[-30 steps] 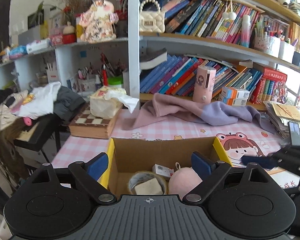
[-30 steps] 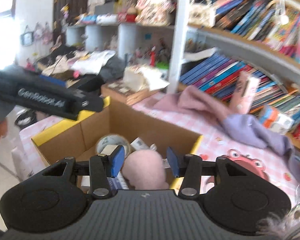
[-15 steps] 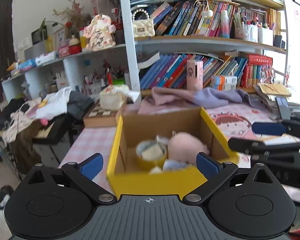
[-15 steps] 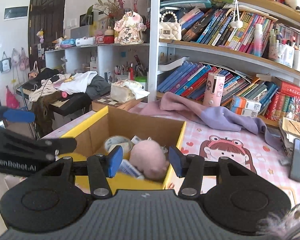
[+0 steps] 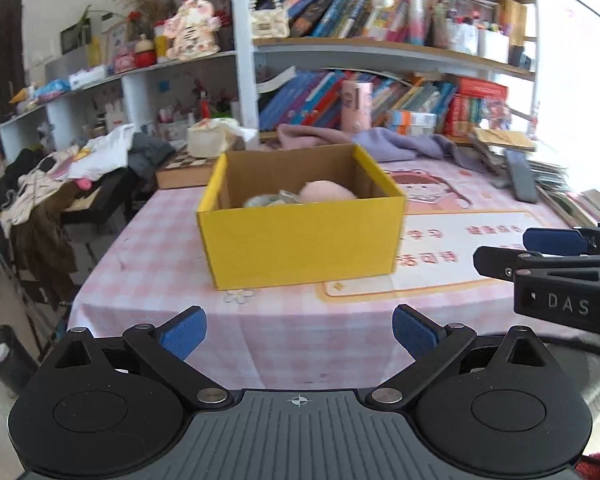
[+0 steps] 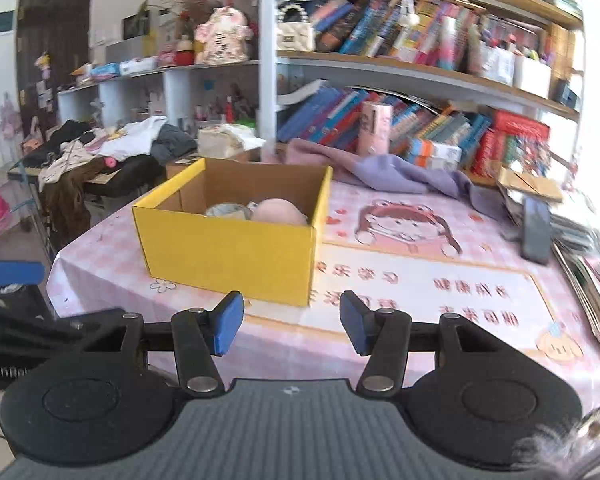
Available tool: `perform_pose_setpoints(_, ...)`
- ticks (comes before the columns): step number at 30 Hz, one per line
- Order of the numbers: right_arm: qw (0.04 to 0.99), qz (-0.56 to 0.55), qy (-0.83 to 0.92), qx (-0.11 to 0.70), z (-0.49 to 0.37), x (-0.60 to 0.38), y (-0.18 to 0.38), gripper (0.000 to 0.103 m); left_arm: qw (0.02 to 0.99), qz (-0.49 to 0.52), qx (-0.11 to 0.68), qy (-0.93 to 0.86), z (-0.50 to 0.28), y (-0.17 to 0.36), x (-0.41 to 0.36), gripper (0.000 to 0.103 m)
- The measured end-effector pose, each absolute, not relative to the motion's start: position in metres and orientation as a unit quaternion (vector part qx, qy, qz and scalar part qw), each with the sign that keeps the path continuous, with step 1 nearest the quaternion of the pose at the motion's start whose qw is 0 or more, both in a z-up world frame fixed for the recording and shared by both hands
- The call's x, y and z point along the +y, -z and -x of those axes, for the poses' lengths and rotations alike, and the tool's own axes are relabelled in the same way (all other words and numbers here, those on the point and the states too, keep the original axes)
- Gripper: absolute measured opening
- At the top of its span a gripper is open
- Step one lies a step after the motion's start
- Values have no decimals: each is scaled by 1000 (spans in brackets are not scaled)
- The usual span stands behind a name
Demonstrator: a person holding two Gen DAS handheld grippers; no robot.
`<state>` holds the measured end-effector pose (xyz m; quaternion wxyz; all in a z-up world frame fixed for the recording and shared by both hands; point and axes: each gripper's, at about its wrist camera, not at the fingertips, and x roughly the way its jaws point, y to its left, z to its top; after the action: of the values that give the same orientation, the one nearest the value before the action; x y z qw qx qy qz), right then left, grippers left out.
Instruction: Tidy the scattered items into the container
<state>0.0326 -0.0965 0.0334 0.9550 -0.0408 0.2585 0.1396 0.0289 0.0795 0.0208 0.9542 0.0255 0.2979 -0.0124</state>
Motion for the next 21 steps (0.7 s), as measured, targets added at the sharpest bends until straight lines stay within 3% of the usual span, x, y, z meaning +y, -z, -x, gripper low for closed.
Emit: perform_pose_setpoints(21, 949, 40, -98, 297, 16, -123, -26, 62, 955, -35, 294, 18, 5, -16, 61, 103)
